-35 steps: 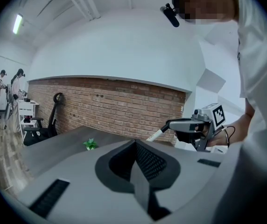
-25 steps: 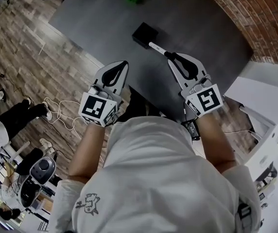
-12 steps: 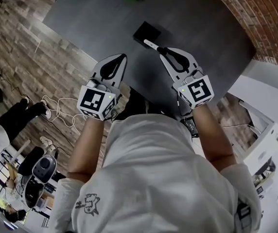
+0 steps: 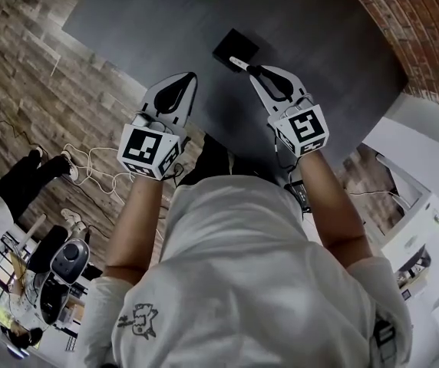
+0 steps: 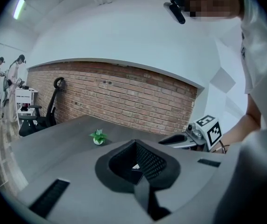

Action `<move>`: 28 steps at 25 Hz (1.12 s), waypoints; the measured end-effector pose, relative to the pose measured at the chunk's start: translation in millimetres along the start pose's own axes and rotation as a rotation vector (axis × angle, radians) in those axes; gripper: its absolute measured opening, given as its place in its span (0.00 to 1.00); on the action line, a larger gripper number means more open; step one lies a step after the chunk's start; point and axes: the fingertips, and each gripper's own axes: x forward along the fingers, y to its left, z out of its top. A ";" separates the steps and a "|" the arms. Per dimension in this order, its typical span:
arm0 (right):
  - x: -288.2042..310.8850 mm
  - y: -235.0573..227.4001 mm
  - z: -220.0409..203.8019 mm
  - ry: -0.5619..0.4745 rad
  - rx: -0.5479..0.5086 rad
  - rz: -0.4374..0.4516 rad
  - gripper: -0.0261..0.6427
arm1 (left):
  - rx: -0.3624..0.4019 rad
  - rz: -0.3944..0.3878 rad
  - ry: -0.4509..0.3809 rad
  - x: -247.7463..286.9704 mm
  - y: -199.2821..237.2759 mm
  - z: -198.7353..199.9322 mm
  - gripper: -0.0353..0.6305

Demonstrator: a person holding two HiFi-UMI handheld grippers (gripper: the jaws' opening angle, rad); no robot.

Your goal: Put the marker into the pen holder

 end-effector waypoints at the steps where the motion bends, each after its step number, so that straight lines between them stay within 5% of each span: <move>1: 1.9 -0.4 -4.7 0.010 0.003 0.000 0.16 | -0.005 0.003 0.000 0.2 1.4 -1.2 0.07; 11: 11.1 0.7 -27.5 0.076 0.028 -0.004 0.24 | -0.018 0.012 0.006 -1.9 3.6 -8.0 0.07; 23: -18.2 11.3 0.4 0.003 -0.003 -0.002 0.26 | 0.015 0.003 -0.019 -10.6 -29.2 2.0 0.07; 28: -47.2 23.9 26.4 -0.071 -0.047 0.001 0.19 | 0.039 -0.005 -0.035 -21.7 -55.9 8.6 0.07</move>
